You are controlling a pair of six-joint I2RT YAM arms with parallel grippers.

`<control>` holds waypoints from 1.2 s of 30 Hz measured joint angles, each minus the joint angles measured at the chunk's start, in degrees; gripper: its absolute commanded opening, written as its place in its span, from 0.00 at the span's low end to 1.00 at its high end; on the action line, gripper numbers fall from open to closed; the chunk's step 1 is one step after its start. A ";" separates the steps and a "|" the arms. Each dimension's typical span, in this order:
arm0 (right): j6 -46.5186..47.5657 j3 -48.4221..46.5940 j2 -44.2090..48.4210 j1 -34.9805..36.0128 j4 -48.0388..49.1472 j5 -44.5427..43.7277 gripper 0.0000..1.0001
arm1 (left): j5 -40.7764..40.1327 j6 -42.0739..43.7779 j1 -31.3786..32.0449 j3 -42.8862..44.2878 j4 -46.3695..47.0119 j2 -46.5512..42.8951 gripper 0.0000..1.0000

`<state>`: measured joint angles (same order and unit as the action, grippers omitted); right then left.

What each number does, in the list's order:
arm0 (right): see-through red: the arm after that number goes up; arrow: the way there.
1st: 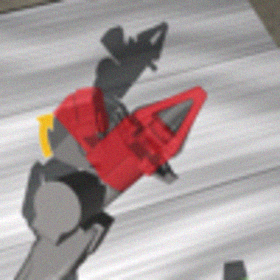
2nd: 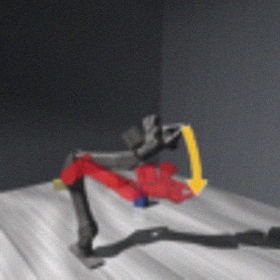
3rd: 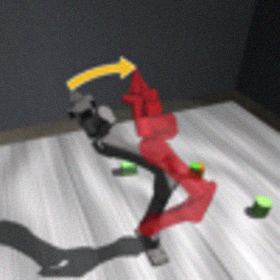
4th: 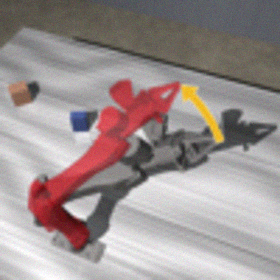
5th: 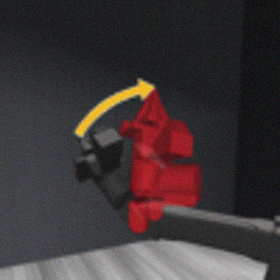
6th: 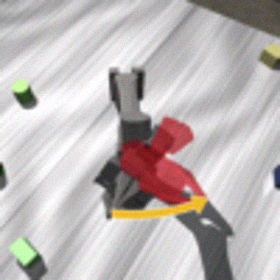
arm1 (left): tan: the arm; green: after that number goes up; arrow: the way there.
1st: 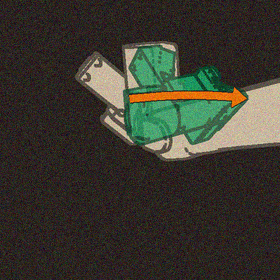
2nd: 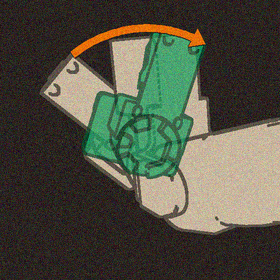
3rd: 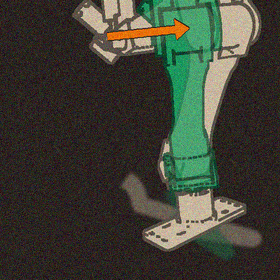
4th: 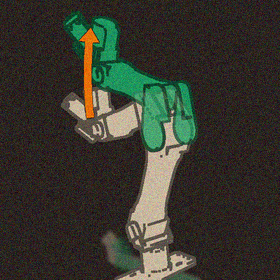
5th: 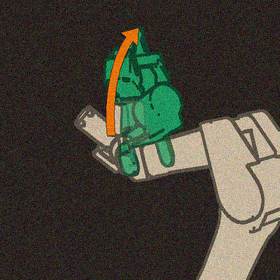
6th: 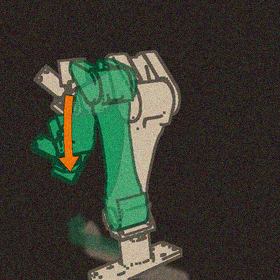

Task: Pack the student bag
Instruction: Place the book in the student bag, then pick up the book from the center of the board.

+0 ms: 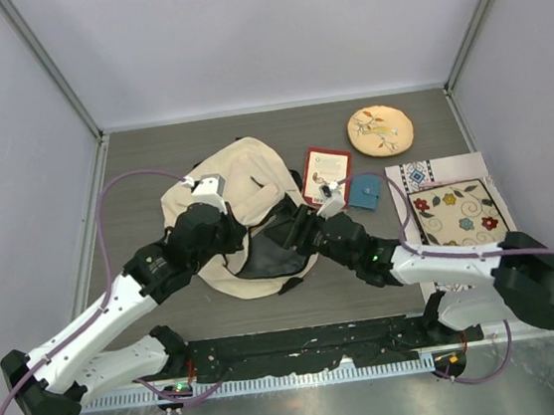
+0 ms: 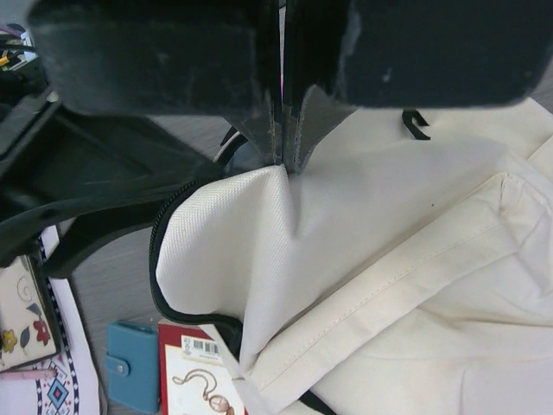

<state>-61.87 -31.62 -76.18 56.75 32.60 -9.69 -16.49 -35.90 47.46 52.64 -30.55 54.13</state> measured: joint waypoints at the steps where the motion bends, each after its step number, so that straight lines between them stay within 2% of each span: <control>1: 0.37 -0.39 2.47 0.09 -4.15 -1.68 0.62 | 0.11 -0.15 0.00 -0.55 0.07 -0.20 0.00; 4: 1.05 -0.28 9.53 0.15 -15.47 -6.88 0.62 | 0.96 -1.11 0.00 -2.19 0.37 -1.14 0.12; 5: 1.22 0.37 12.13 0.15 -18.49 -8.55 0.62 | 1.42 -1.38 0.00 -2.78 0.57 -1.55 0.25; 7: 1.38 2.40 17.77 0.15 -23.50 -11.63 0.62 | 2.58 -1.51 -0.02 -3.74 1.18 -2.14 0.45; 8: 1.38 3.72 21.51 0.15 -26.12 -13.51 0.62 | 3.56 -1.55 -0.04 -4.11 1.62 -2.27 0.60; 11: 1.33 6.84 31.87 0.13 -32.63 -19.19 0.62 | 7.54 -1.29 -0.22 -4.42 3.39 -1.68 0.72; 13: 1.33 7.98 36.76 0.13 -35.58 -22.58 0.63 | 10.58 -1.18 -0.24 -4.15 5.07 -0.48 0.77; 17: 1.53 8.70 41.31 0.11 -40.26 -27.32 0.66 | 14.93 -1.16 -0.24 -2.69 7.28 2.25 0.99; 22: 3.21 8.44 41.57 -1.36 -44.89 -30.47 0.68 | 15.78 -0.52 -0.24 0.04 9.97 4.20 0.99; 26: 5.68 6.08 39.34 -7.13 -47.21 -29.14 0.69 | 16.20 0.70 -0.24 6.34 12.39 11.69 0.99; 32: 10.05 1.33 31.47 -28.92 -46.38 -14.99 0.70 | 17.42 3.26 -0.98 21.14 14.93 29.27 1.00; 36: 12.50 -0.83 23.58 -37.27 -44.33 -4.55 0.69 | 21.09 3.06 -3.43 29.53 17.03 39.98 1.00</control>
<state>-49.36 -32.45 -52.60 19.49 -11.73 -14.24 4.60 -32.84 44.03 82.17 -13.52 94.11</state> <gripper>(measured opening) 0.693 0.994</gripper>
